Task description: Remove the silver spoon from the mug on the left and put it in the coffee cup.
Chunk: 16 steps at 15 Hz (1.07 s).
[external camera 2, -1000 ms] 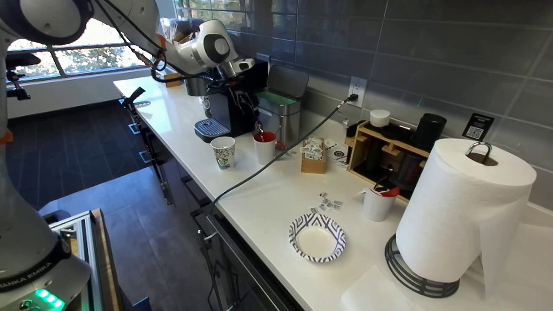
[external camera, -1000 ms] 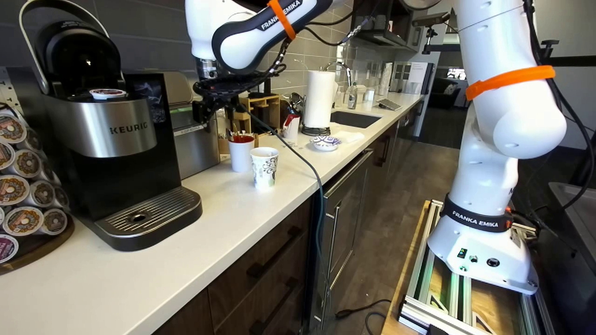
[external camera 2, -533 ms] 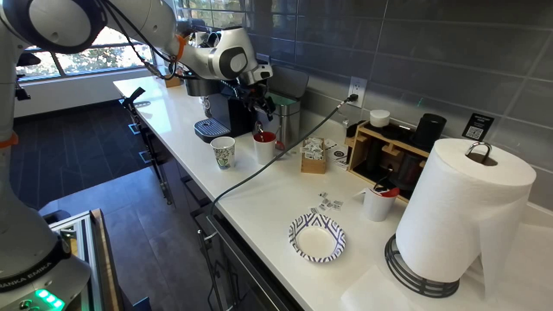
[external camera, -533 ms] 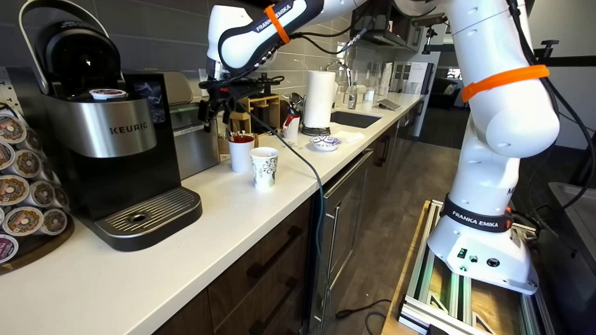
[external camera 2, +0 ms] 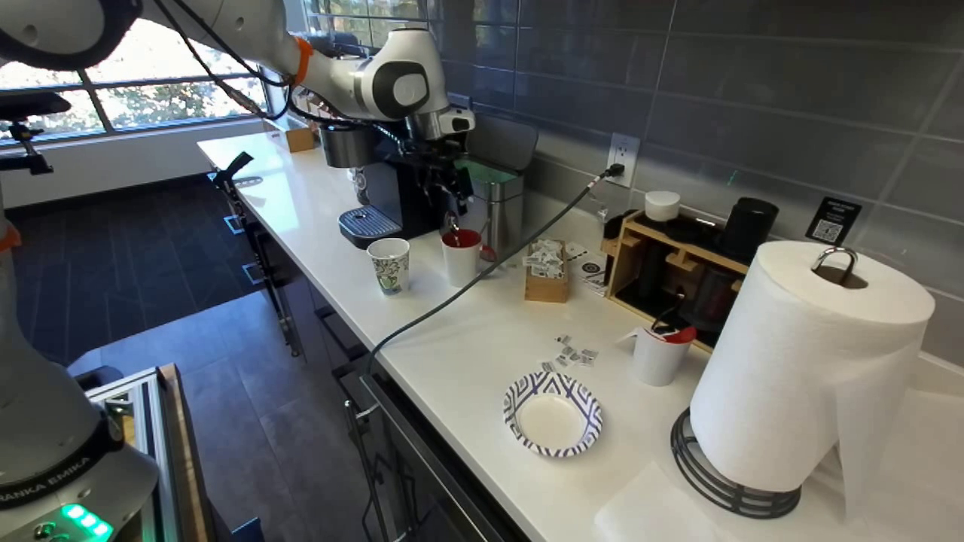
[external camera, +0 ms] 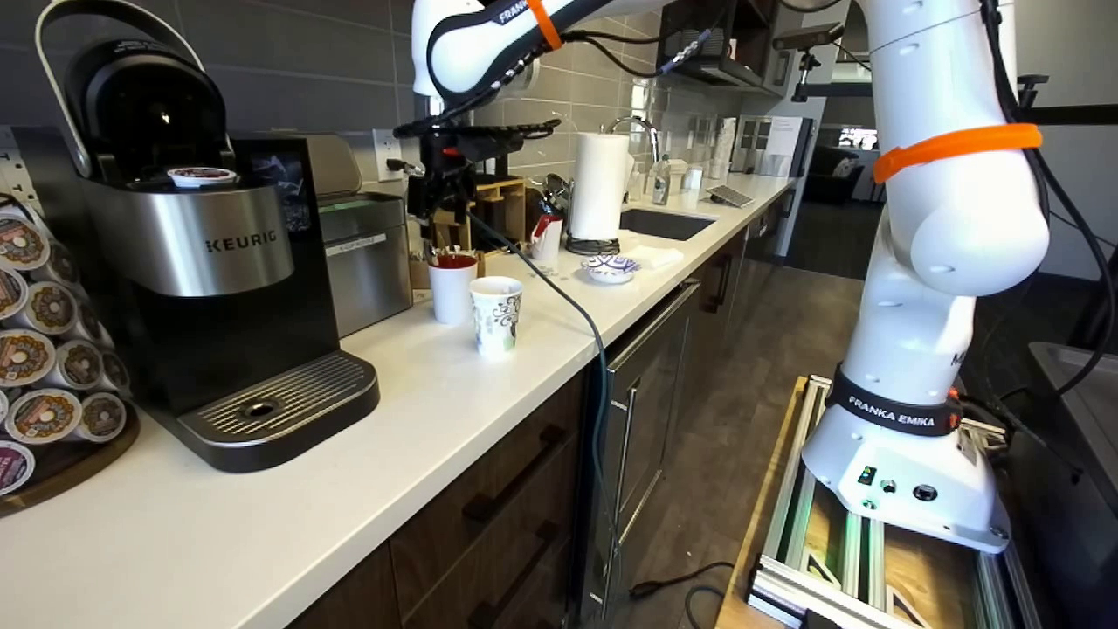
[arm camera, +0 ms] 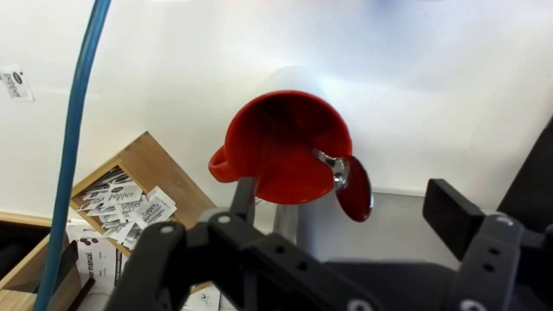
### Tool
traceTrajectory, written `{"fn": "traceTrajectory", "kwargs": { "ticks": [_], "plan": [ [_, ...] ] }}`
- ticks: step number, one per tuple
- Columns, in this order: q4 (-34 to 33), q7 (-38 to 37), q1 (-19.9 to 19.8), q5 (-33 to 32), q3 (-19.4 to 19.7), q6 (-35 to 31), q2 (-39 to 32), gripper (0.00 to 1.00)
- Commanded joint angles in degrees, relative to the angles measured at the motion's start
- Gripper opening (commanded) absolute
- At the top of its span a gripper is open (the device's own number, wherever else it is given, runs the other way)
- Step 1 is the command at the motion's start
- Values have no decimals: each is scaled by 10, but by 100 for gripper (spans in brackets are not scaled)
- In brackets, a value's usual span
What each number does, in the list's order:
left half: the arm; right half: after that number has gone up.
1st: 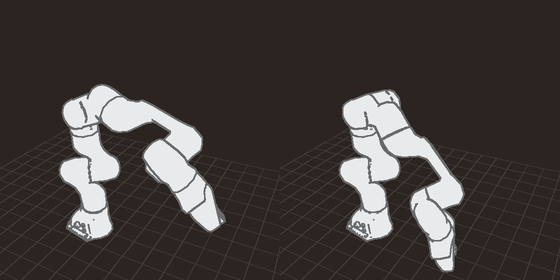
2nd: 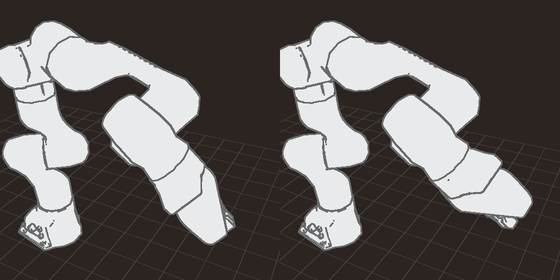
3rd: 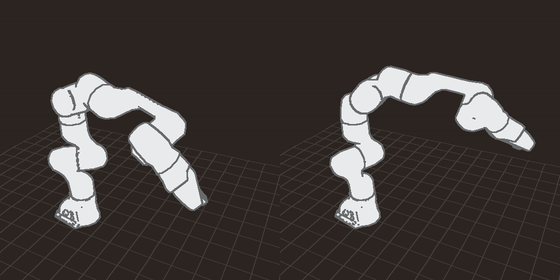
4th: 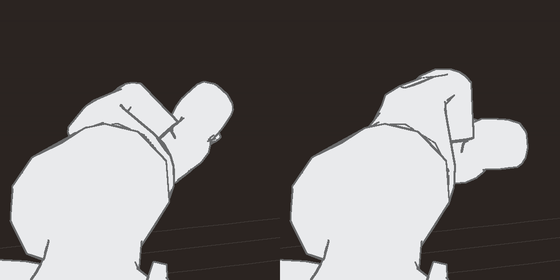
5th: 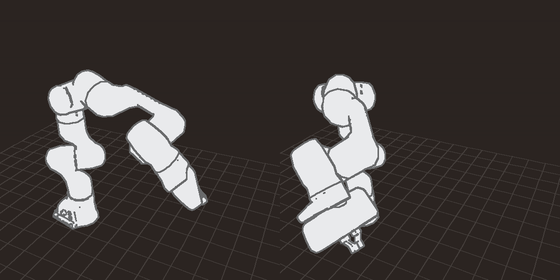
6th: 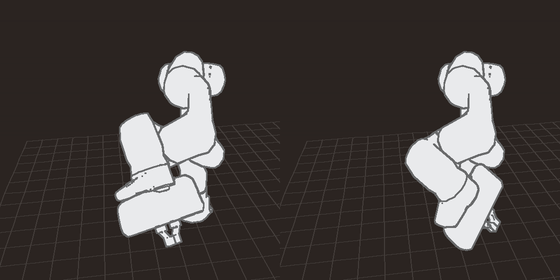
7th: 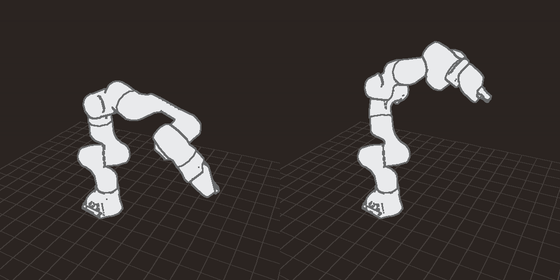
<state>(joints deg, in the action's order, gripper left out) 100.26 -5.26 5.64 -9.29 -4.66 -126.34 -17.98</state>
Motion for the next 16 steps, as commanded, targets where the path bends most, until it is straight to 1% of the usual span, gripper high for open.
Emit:
{"fn": "traceTrajectory", "kwargs": {
  "ticks": [1, 3, 5, 8, 9, 11, 13, 16],
  "plan": [
    [42, -27, 10, 44, -6, 27, 44, 100],
    [46, -53, 18, 53, -7, 22, 48, 100],
    [44, -115, 31, 40, -3, -6, 38, 100],
    [31, -203, 51, 10, 7, -25, 22, 100],
    [28, -150, 40, 31, -1, -6, 29, 100],
    [28, -156, 43, 29, 0, -7, 28, 100],
    [15, -202, 54, -4, 10, -22, 12, 100],
    [-7, -214, 63, -43, 17, -45, -11, 100]
  ]
}}
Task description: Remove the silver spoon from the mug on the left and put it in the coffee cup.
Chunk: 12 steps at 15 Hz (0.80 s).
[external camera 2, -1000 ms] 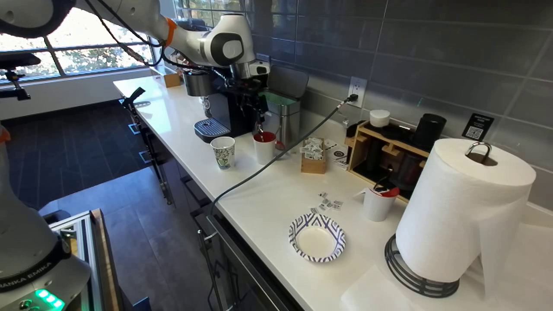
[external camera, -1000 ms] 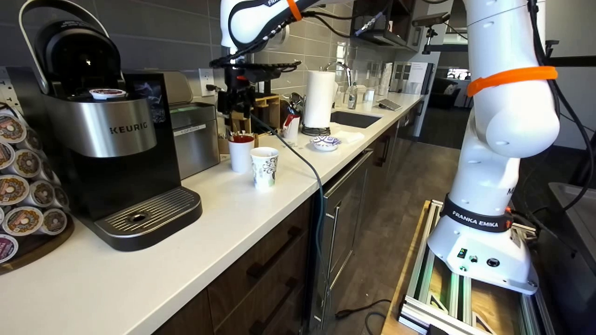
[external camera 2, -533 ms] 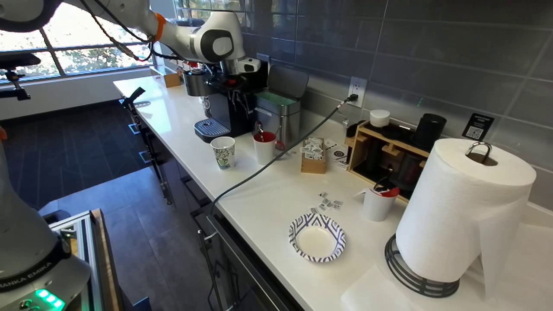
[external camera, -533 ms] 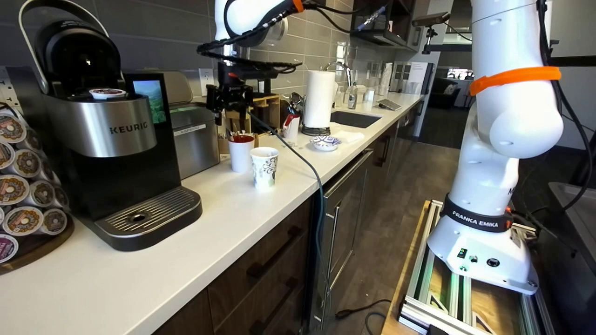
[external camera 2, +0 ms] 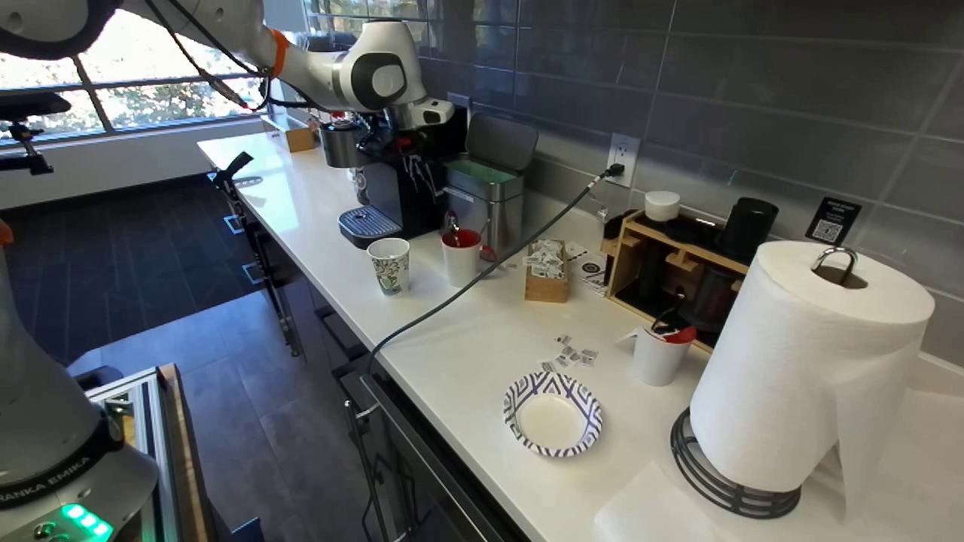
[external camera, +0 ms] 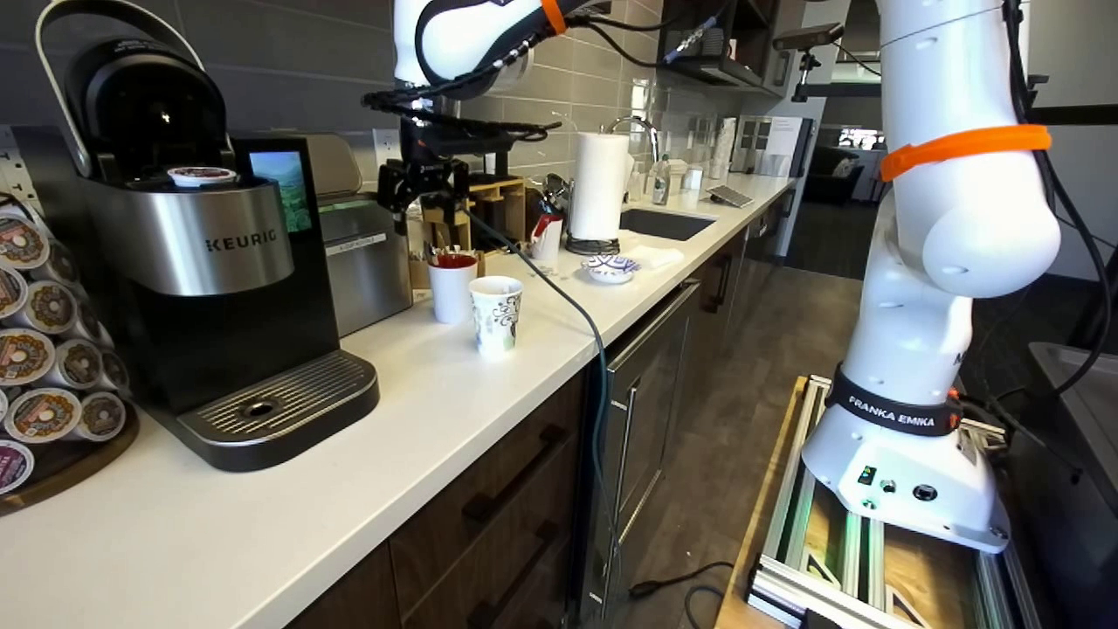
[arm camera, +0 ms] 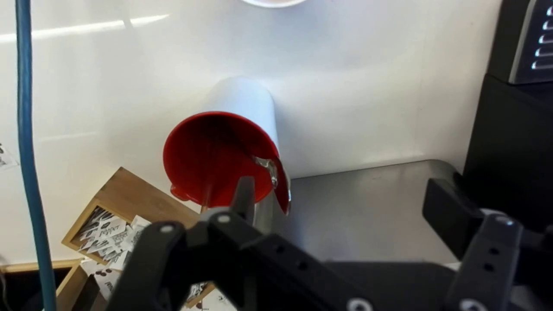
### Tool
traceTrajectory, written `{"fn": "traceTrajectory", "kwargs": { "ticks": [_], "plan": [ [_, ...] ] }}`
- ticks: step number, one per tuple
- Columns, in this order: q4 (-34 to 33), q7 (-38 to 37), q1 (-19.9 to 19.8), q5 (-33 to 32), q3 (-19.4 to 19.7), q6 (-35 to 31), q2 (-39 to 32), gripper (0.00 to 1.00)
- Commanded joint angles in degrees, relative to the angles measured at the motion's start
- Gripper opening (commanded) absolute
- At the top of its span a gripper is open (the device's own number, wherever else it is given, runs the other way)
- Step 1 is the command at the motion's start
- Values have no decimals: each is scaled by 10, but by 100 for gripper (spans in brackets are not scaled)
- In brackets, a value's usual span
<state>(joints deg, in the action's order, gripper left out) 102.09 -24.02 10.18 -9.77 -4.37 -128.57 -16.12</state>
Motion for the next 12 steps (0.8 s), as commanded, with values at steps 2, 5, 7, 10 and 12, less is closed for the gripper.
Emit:
{"fn": "traceTrajectory", "kwargs": {
  "ticks": [2, 5, 7, 10, 12],
  "plan": [
    [-38, -27, 24, -62, 19, -28, -43, 100],
    [-62, -33, 33, -82, 28, -21, -68, 100],
    [-79, -31, 36, -86, 35, -7, -84, 100],
    [-63, -16, 32, -69, 35, -20, -75, 100],
    [-69, -16, 32, -69, 37, -20, -81, 100]
  ]
}}
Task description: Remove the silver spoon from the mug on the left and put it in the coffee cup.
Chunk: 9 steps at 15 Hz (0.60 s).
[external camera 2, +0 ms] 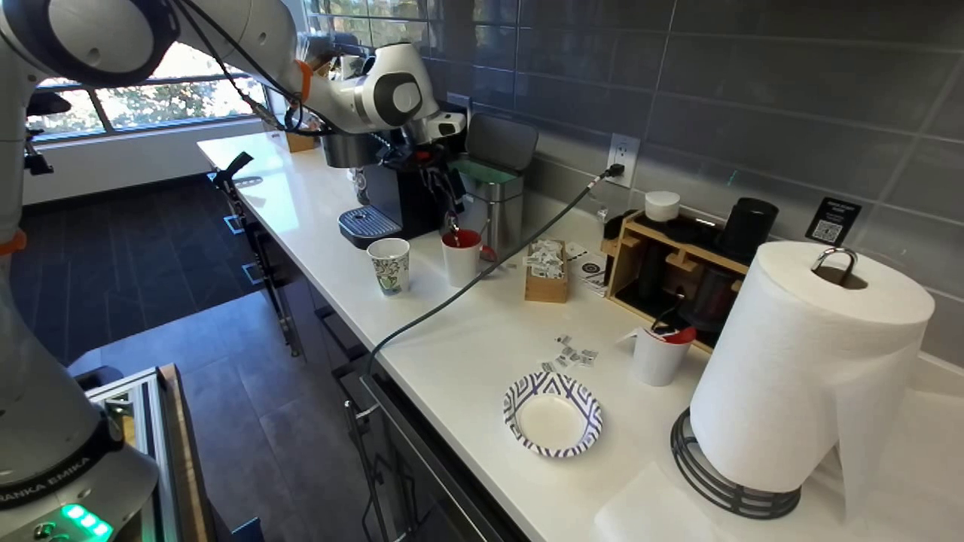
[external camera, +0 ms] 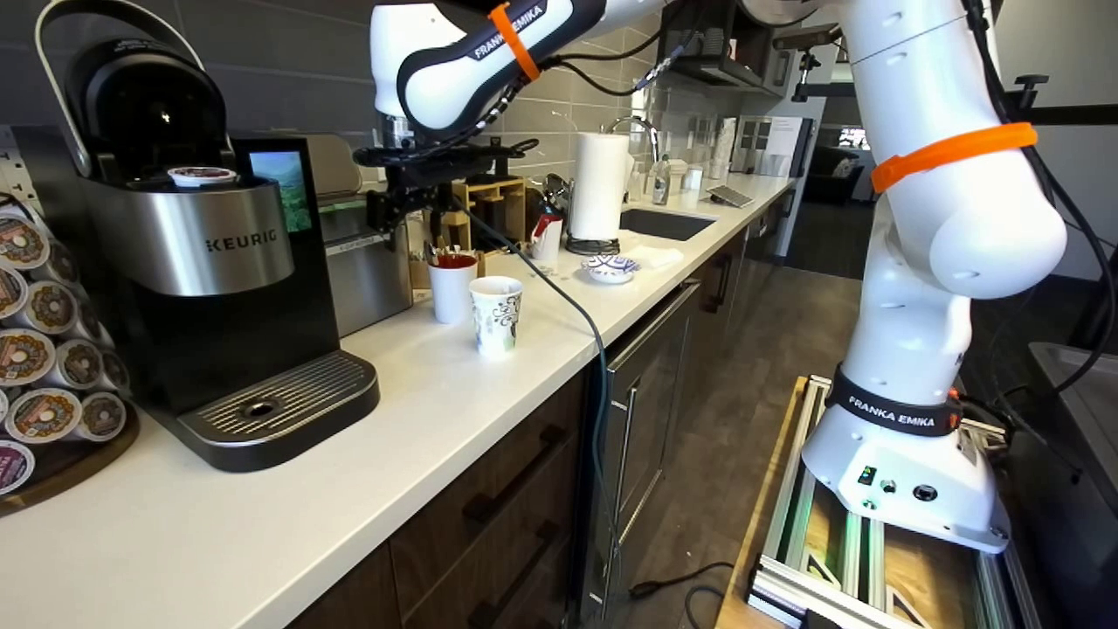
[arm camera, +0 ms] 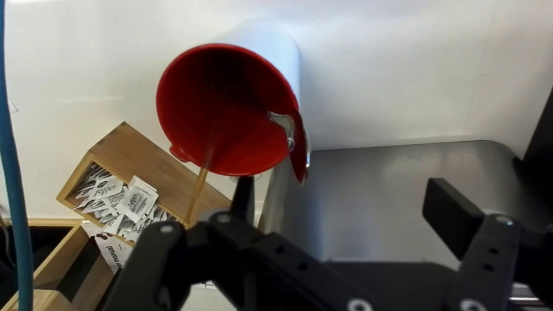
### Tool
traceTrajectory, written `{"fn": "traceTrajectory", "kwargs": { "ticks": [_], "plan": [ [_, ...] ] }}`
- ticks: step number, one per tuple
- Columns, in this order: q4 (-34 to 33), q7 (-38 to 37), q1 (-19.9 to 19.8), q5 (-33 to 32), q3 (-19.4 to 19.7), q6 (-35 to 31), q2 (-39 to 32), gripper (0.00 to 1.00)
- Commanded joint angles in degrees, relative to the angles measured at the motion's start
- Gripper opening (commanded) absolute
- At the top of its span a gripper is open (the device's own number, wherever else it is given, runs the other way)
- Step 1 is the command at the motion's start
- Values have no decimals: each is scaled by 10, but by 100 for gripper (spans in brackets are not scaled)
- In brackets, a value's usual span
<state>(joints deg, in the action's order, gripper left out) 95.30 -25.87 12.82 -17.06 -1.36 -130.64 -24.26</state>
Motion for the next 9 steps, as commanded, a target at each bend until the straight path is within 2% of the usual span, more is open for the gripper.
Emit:
{"fn": "traceTrajectory", "kwargs": {
  "ticks": [1, 5, 6, 8, 9],
  "plan": [
    [-3, 3, 6, 4, 7, 1, -1, 100],
    [-6, 20, -2, 14, 6, 11, -7, 100],
    [-6, 20, -3, 16, 7, 15, -8, 96],
    [-7, 17, -2, 14, 10, 19, -11, 72],
    [-6, 16, -2, 15, 11, 19, -11, 70]
  ]
}}
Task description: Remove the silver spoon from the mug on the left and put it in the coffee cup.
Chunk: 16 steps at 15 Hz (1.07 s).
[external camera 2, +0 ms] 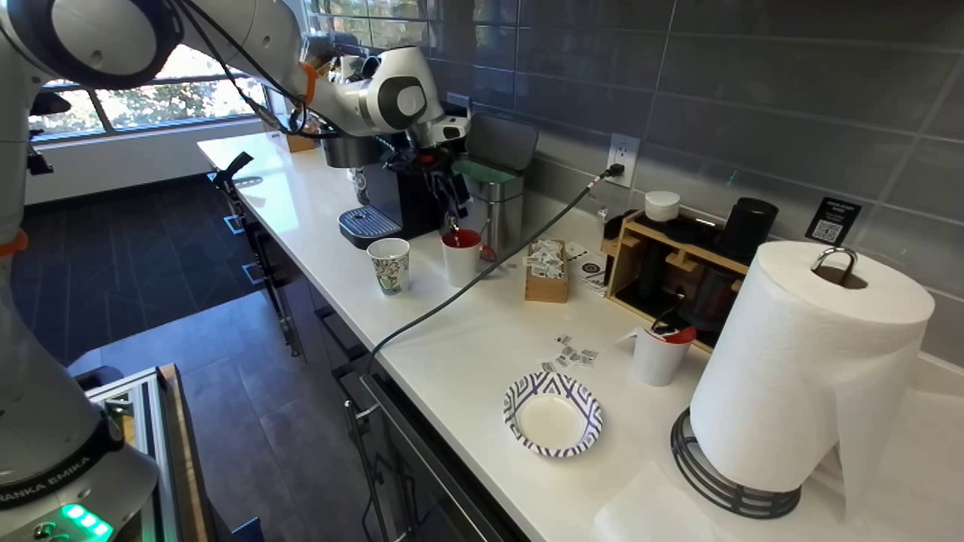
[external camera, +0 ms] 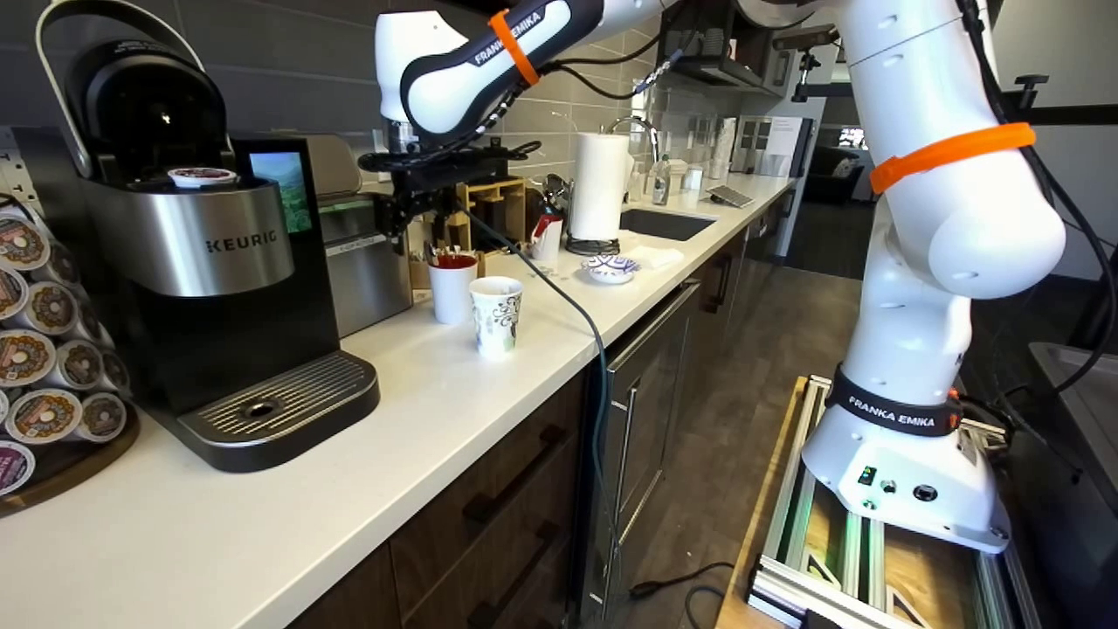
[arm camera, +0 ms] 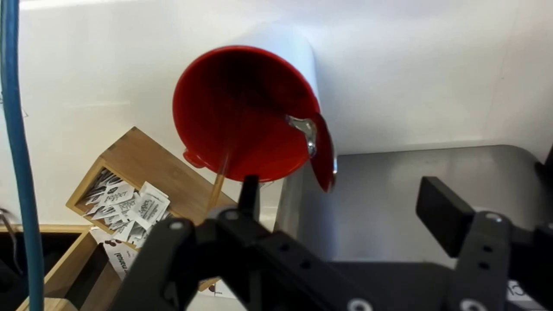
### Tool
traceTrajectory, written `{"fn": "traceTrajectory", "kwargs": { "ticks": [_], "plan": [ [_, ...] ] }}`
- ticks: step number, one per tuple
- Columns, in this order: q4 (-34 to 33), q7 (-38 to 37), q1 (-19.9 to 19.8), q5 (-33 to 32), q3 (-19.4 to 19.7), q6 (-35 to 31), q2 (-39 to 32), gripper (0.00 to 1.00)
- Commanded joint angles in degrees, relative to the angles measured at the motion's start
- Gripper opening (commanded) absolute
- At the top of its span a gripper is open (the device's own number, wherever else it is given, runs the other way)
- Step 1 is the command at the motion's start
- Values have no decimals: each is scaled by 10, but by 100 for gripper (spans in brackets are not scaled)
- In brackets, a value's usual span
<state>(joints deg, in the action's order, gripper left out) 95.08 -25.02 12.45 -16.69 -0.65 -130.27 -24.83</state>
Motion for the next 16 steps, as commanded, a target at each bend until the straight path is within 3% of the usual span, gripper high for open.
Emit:
{"fn": "traceTrajectory", "kwargs": {
  "ticks": [1, 9, 16],
  "plan": [
    [-4, 7, 1, 11, 5, 17, -7, 61],
    [-8, 5, -2, 12, 12, 66, 13, 1],
    [-14, 13, -7, 29, 2, 115, 26, 1]
  ]
}}
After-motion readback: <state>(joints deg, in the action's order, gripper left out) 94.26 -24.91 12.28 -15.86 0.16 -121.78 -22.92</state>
